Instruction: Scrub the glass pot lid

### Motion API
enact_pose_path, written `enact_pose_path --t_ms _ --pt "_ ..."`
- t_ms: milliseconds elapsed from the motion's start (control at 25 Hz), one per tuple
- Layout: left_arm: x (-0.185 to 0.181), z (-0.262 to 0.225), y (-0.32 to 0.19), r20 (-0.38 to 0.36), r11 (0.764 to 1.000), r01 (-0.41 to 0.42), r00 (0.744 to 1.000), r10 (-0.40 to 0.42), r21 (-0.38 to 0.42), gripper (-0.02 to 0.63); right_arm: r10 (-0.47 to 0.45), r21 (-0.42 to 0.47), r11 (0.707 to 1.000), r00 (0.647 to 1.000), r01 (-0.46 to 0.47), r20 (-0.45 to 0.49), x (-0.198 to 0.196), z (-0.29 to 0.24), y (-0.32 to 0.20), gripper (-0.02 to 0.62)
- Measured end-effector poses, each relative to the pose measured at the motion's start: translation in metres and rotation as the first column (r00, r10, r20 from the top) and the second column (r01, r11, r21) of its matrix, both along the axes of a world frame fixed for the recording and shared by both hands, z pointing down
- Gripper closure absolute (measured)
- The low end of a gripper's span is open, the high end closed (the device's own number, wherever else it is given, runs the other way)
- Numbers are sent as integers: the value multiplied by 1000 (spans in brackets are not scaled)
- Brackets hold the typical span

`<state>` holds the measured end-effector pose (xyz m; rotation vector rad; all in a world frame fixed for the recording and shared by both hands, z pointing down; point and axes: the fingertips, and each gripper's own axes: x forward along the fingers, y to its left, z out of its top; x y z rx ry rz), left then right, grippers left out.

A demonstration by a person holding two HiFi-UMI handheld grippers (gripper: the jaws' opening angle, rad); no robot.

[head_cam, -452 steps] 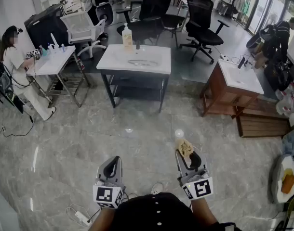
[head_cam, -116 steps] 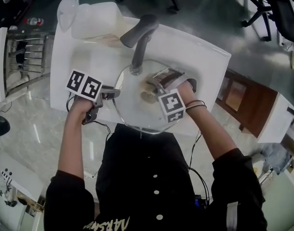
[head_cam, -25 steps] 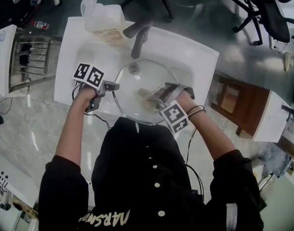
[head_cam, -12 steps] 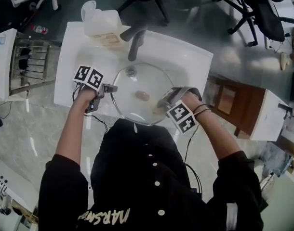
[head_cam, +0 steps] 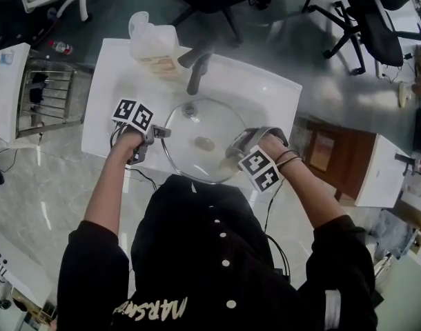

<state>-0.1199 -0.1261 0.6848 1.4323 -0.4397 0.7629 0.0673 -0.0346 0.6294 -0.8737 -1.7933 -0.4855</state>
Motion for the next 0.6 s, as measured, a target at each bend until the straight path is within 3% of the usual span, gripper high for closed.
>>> enact_pose_path --t_ms 80,240,440,600 --pt "-1 0 0 1 1000 5 1000 -5 0 488 96 29 995 990 -99 100 -26 -6 -14 440" --pt "0 0 -2 -5 1000 24 1000 -24 -1 489 254 61 958 932 -279 260 -83 -7 -36 439" --pt "0 0 -1 -4 999 33 999 -33 -10 491 300 131 916 863 -380 407 -142 2 -46 439" --pt "1 0 -3 -11 999 54 999 -54 -9 492 309 159 896 841 -414 444 -160 15 -46 439"
